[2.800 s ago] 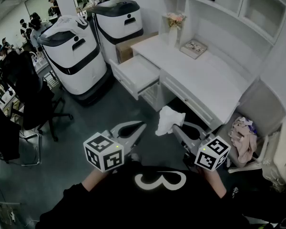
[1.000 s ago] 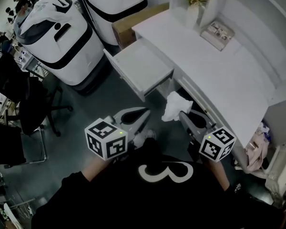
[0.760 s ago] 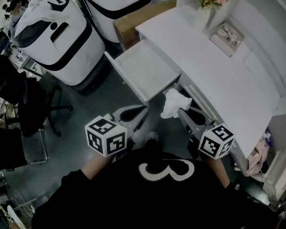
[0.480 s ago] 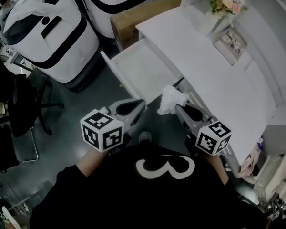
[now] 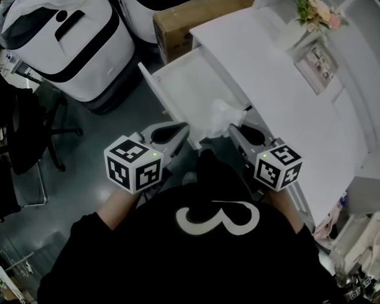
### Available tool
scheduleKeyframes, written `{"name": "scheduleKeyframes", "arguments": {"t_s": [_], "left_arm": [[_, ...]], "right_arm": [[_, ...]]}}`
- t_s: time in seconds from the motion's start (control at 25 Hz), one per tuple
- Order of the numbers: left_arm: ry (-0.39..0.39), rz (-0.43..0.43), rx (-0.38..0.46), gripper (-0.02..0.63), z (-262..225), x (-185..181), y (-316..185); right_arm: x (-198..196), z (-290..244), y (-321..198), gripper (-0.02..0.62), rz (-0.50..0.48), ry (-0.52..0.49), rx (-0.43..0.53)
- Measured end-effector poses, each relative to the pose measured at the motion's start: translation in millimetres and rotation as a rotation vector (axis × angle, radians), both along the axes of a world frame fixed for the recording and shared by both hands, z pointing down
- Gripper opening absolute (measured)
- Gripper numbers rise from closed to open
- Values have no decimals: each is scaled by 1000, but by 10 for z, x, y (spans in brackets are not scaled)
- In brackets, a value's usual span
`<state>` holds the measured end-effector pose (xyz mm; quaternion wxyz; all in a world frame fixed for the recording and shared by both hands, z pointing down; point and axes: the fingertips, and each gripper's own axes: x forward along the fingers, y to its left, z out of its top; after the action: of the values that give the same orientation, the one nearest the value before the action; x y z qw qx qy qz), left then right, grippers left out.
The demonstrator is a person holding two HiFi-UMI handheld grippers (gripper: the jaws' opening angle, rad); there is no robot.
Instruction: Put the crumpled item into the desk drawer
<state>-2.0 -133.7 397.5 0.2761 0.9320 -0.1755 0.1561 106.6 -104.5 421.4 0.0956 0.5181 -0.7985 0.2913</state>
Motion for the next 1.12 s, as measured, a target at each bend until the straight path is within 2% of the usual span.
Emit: {"name": "scheduleKeyframes", "arguments": {"t_s": [0.72,1.12], "left_arm": [[-54,-208,-108,11,373,-61,-886],[-61,-300,-163,11,633,-87,-1205]], "right_arm": [[-35,727,-1187,44,-209,88,-152],[-148,1245,-1645,46,-322,129,-237]]}}
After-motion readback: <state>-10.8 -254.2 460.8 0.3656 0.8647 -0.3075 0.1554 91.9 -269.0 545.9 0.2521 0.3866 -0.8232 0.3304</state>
